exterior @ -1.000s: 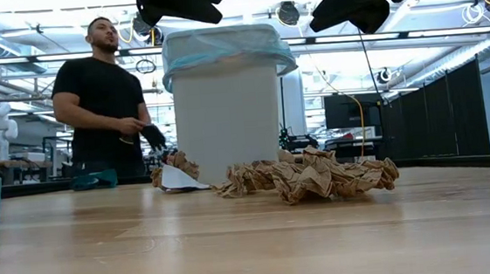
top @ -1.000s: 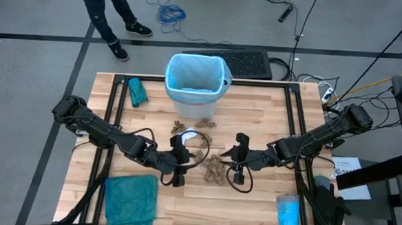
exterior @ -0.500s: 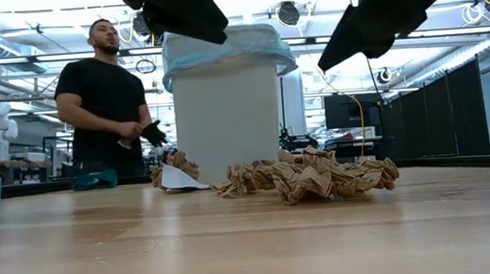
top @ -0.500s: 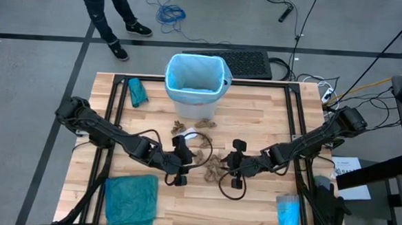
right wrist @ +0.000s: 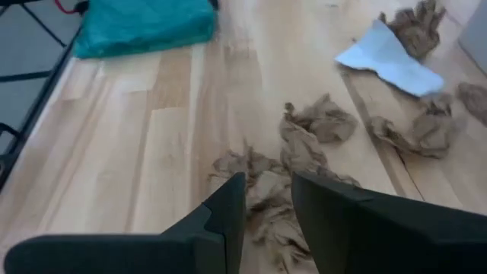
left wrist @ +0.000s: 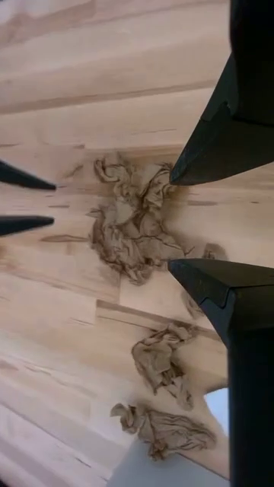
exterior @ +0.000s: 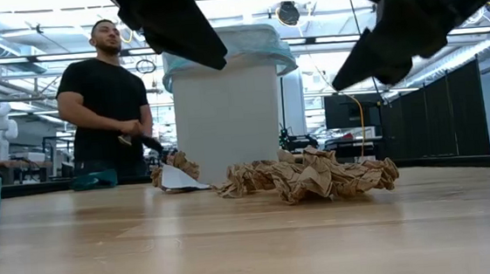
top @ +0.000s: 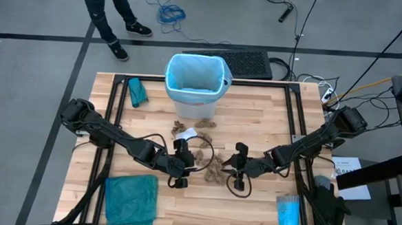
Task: Place trash/remove bag and relplace
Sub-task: Put the brown paper into the blue trash bag inside the white trash bin
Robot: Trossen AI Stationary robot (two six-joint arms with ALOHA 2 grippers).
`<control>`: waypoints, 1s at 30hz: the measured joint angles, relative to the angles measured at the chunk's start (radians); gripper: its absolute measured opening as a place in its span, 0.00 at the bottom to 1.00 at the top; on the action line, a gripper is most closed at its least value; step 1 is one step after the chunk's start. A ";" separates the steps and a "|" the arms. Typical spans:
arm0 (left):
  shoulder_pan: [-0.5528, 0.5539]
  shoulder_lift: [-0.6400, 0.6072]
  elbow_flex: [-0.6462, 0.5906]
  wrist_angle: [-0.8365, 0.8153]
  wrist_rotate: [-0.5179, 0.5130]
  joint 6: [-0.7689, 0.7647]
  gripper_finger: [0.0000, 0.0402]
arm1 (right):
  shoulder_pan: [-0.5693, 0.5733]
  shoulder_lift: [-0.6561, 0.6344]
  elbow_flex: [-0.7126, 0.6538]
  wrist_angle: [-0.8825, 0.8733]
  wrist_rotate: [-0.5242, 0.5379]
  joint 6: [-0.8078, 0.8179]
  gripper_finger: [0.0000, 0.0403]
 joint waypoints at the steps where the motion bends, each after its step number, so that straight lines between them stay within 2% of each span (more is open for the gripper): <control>1: 0.000 0.001 0.000 -0.001 0.000 -0.001 0.41 | -0.009 0.000 -0.008 0.003 -0.019 0.013 0.25; 4: 0.000 0.003 0.000 0.001 0.000 -0.002 0.41 | -0.031 0.000 -0.035 0.004 -0.059 0.051 0.25; 9: 0.000 0.006 0.000 0.003 0.000 -0.002 0.41 | -0.074 0.026 -0.090 0.018 -0.059 0.101 0.25; 14: 0.000 0.006 0.000 0.005 0.000 -0.002 0.41 | -0.111 0.104 -0.116 0.191 -0.132 0.091 0.25; 18: 0.000 0.006 0.000 0.004 -0.002 -0.002 0.41 | -0.133 0.154 -0.117 0.232 -0.155 0.085 0.25; 25: 0.000 0.006 0.000 0.005 -0.003 -0.003 0.41 | -0.167 0.233 -0.116 0.243 -0.158 0.108 0.25; 30: 0.000 0.006 -0.001 0.004 -0.003 -0.003 0.41 | -0.169 0.219 -0.117 0.269 -0.163 0.089 0.25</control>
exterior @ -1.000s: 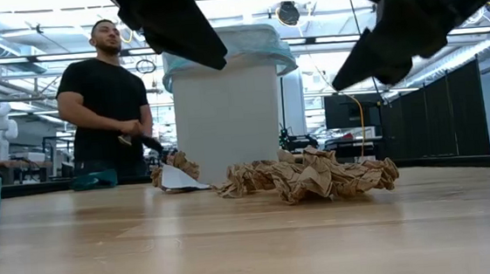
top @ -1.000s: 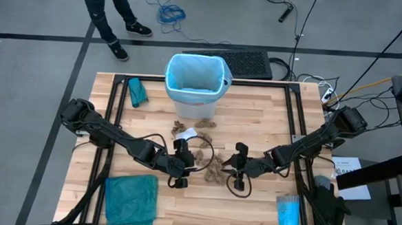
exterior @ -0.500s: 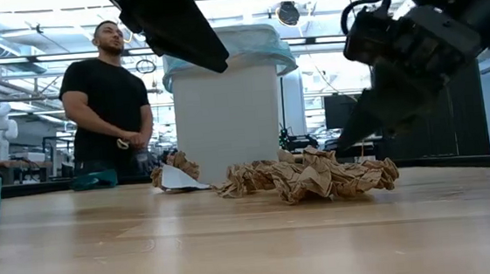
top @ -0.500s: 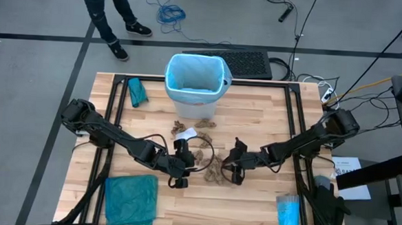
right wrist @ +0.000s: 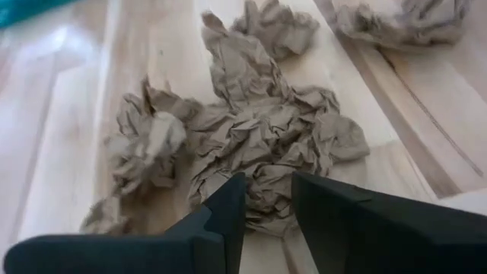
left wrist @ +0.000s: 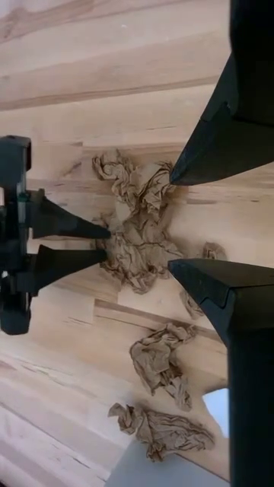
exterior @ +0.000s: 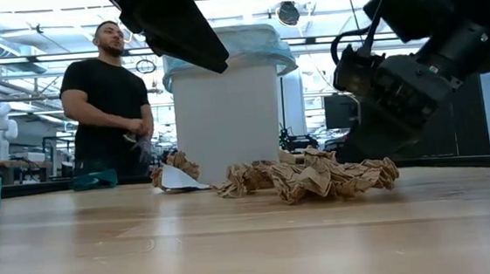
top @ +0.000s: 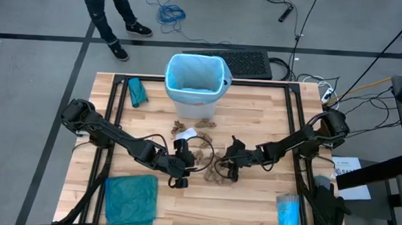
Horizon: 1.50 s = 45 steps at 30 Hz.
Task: Place trash/remove bag and relplace
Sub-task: Put the brown paper into the blue trash bag inside the white trash bin
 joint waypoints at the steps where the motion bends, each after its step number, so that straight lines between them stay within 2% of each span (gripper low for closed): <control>1: 0.000 0.000 0.000 0.000 0.000 0.000 0.41 | 0.000 -0.007 0.000 -0.001 0.000 -0.001 0.25; 23: 0.000 0.000 0.000 0.000 -0.001 -0.001 0.41 | 0.011 0.023 0.002 -0.028 -0.020 0.013 0.24; 26: 0.000 0.000 0.000 0.000 -0.001 -0.002 0.41 | 0.000 0.044 0.004 -0.017 -0.018 0.028 0.19; 29: 0.000 -0.001 0.000 0.000 -0.001 -0.004 0.41 | -0.008 0.049 0.004 -0.007 -0.012 0.018 0.06; 31: 0.000 -0.001 0.000 0.000 -0.001 -0.011 0.41 | -0.010 0.050 0.001 0.017 -0.013 -0.001 0.02; 38: 0.000 -0.001 0.000 -0.004 -0.001 -0.025 0.41 | -0.008 -0.006 0.000 0.056 -0.022 -0.034 0.00; 45: -0.002 -0.001 0.000 -0.044 0.000 -0.026 0.41 | 0.017 -0.146 0.000 0.060 0.006 -0.098 0.00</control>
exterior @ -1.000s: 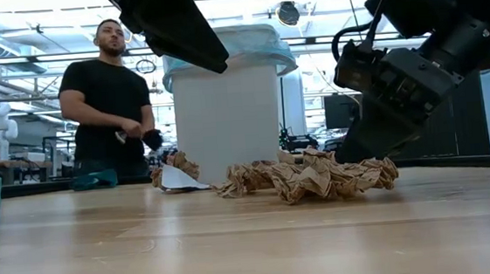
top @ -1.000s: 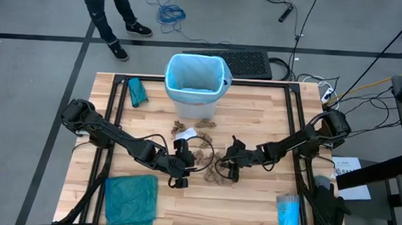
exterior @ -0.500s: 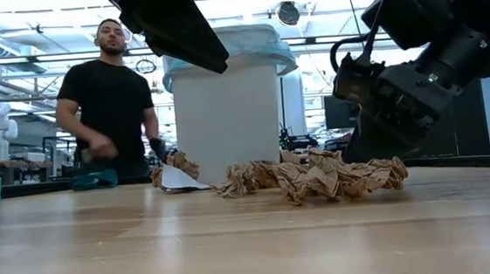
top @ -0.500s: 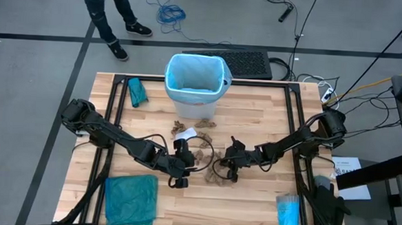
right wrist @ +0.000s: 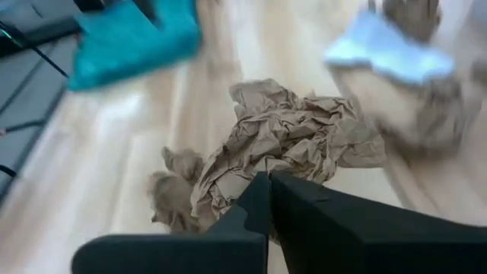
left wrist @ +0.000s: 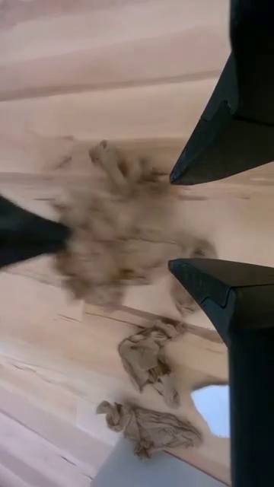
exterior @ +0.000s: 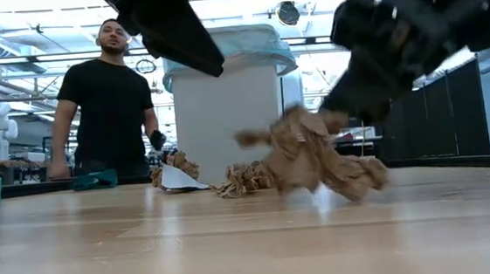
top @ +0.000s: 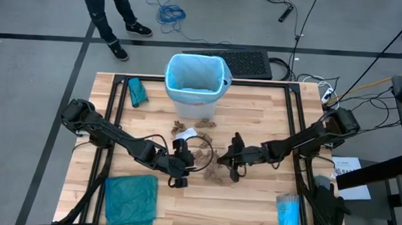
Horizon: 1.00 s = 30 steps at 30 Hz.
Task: Place trash/remove bag and relplace
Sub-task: Put the brown paper into the blue trash bag inside the white trash bin
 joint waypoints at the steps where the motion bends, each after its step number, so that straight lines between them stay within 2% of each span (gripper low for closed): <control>1: -0.002 0.000 0.000 -0.024 0.000 -0.002 0.41 | 0.004 -0.024 0.000 0.003 0.008 -0.014 0.00; 8: -0.022 0.000 0.000 -0.189 0.001 -0.098 0.41 | -0.018 -0.203 0.032 -0.049 0.038 -0.135 0.00; 13: -0.048 0.000 0.000 -0.235 0.000 -0.130 0.41 | -0.073 -0.285 0.161 -0.254 0.056 -0.237 0.00; 22: -0.104 0.000 0.000 -0.218 -0.011 -0.131 0.41 | -0.215 -0.260 0.520 -0.595 0.055 -0.427 0.00; 30: -0.116 0.000 0.000 -0.193 -0.081 -0.131 0.41 | -0.360 -0.174 0.813 -0.726 0.048 -0.554 0.00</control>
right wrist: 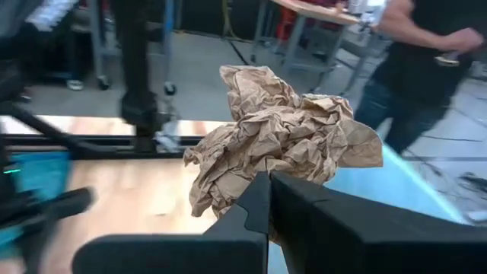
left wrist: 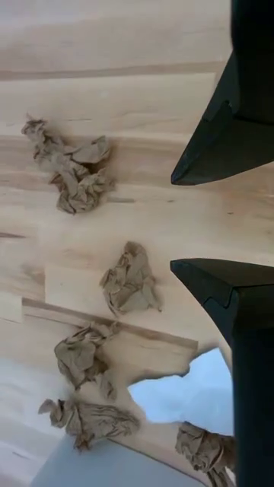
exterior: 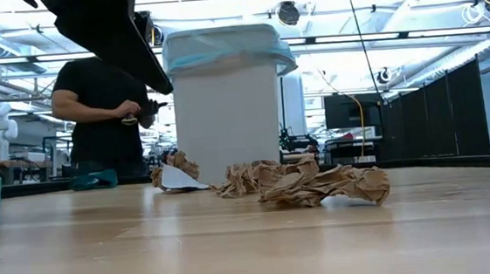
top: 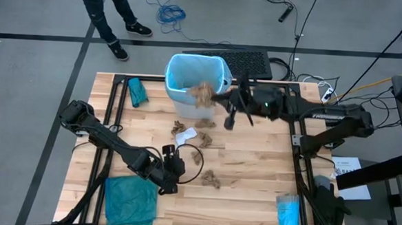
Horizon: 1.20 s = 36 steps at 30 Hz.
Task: Place trash/remove bag and relplace
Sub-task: Put the brown paper into the blue trash bag inside the white trash bin
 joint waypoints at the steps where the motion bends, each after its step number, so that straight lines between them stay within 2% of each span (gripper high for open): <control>1: 0.000 0.000 0.000 0.000 -0.001 0.000 0.41 | -0.019 0.017 0.027 -0.013 -0.002 -0.007 0.00; 7: 0.000 0.000 0.000 0.002 -0.028 0.001 0.41 | -0.155 0.118 0.110 -0.055 -0.103 -0.004 0.00; 15: 0.000 0.000 0.000 0.022 -0.031 0.000 0.41 | -0.299 0.210 0.130 -0.027 -0.156 0.057 0.00; 22: 0.000 0.000 0.000 0.028 -0.031 0.001 0.41 | -0.313 0.216 0.130 0.027 -0.162 0.069 0.00; 36: 0.000 0.000 0.000 0.028 -0.031 0.002 0.41 | -0.313 0.216 0.130 0.027 -0.161 0.069 0.00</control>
